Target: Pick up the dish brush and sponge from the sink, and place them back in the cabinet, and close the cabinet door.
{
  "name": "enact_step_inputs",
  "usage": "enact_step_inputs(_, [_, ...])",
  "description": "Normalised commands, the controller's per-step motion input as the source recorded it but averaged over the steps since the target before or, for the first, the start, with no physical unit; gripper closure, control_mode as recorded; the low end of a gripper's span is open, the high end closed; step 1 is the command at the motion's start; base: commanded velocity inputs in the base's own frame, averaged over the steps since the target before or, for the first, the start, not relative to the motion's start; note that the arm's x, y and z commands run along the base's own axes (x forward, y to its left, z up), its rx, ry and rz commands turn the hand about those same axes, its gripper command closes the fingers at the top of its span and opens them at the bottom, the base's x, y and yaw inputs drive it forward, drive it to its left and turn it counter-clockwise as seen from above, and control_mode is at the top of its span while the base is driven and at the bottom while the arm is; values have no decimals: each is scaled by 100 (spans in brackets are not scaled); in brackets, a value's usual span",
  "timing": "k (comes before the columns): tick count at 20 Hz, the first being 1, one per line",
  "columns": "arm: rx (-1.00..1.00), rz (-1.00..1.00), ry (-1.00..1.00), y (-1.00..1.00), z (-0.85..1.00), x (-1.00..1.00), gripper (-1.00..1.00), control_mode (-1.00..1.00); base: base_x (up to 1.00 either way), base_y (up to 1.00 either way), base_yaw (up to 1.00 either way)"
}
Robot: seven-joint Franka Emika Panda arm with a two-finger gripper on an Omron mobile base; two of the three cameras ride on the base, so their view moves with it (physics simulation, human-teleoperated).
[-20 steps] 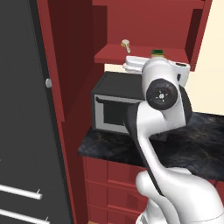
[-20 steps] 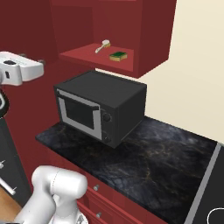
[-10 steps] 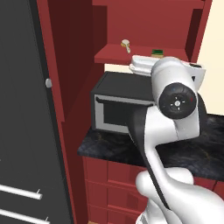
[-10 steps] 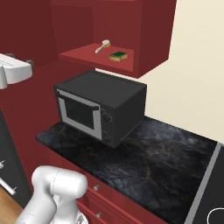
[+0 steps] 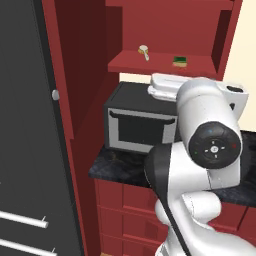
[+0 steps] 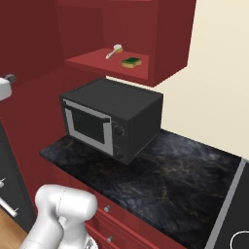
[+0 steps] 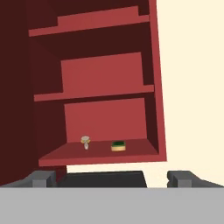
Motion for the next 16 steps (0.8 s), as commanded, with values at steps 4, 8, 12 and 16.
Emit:
enact_step_inputs(4, [0, 0, -2, 29, 0, -50, -100, -100, 0, 0, 0])
enact_step_inputs(8, [0, 0, -2, 28, 0, -49, -100, -100, 0, 0, 0])
enact_step_inputs(12, [0, 0, -1, 28, 0, -46, -100, -100, 0, 0, 0])
enact_step_inputs(16, [0, 0, -1, 26, 0, -39, -100, -100, 0, 0, 0])
